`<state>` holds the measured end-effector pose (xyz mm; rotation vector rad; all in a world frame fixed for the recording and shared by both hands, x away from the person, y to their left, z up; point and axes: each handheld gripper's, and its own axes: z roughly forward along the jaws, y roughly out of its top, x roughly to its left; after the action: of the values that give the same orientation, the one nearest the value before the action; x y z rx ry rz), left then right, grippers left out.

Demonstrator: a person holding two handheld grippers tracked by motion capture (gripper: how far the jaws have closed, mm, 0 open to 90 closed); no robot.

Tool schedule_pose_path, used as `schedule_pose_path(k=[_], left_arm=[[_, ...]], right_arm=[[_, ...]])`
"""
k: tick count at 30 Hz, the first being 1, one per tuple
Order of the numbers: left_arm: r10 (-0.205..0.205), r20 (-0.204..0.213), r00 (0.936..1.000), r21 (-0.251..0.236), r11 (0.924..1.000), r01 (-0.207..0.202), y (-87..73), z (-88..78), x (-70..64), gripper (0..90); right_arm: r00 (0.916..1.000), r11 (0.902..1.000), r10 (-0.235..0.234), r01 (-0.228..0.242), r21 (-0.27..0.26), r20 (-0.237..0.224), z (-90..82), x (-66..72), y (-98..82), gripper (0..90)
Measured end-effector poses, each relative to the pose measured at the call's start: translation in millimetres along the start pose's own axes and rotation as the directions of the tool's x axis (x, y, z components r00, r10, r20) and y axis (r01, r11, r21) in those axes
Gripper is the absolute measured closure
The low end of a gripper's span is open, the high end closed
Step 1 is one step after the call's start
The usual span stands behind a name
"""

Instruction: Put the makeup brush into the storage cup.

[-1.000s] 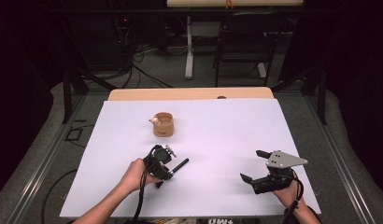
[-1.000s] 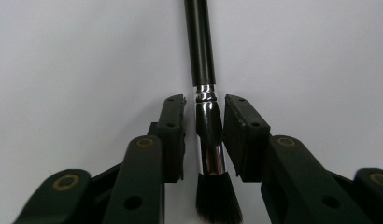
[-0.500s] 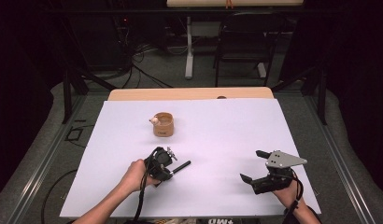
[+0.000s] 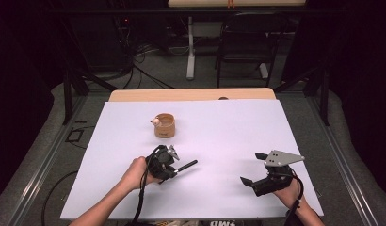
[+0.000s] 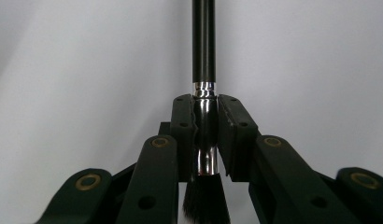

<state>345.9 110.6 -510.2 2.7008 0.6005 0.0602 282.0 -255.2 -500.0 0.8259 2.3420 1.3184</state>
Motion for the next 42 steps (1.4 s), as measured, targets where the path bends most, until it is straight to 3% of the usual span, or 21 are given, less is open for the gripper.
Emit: schedule_pose_path(k=[12,18,24,35,41,42], left_arm=[[0.070,0.019,0.9974,-0.016,0.9974,-0.070,6.3,-9.4,-0.6,77.2],[0.091,0.026,0.9955,-0.024,0.9956,-0.090,9.6,-10.6,-1.1,77.2],[0.121,0.030,0.9922,-0.017,0.9926,-0.120,13.3,-10.9,-2.5,77.2],[0.171,0.039,0.9844,-0.001,0.9852,-0.171,21.2,-11.4,-6.1,77.2],[0.197,0.042,0.9795,0.009,0.9803,-0.197,27.9,-11.6,-9.1,77.2],[0.198,0.041,0.9794,0.007,0.9802,-0.198,28.6,-11.4,-10.0,77.2]], right_arm=[[0.9927,0.9895,-0.088,0.097,0.108,-0.083,12.5,5.2,30.6,0.0],[0.9852,0.9754,-0.136,0.152,0.160,-0.104,18.4,6.7,46.7,0.0],[0.9712,0.9496,-0.190,0.219,0.224,-0.144,31.8,9.8,62.0,0.0],[0.9373,0.9033,-0.269,0.325,0.280,-0.221,56.9,11.6,84.0,0.0],[0.9185,0.8682,-0.287,0.369,0.331,-0.272,71.0,14.8,90.2,0.0],[0.9132,0.8580,-0.293,0.382,0.343,-0.283,73.0,15.3,91.1,0.0]])
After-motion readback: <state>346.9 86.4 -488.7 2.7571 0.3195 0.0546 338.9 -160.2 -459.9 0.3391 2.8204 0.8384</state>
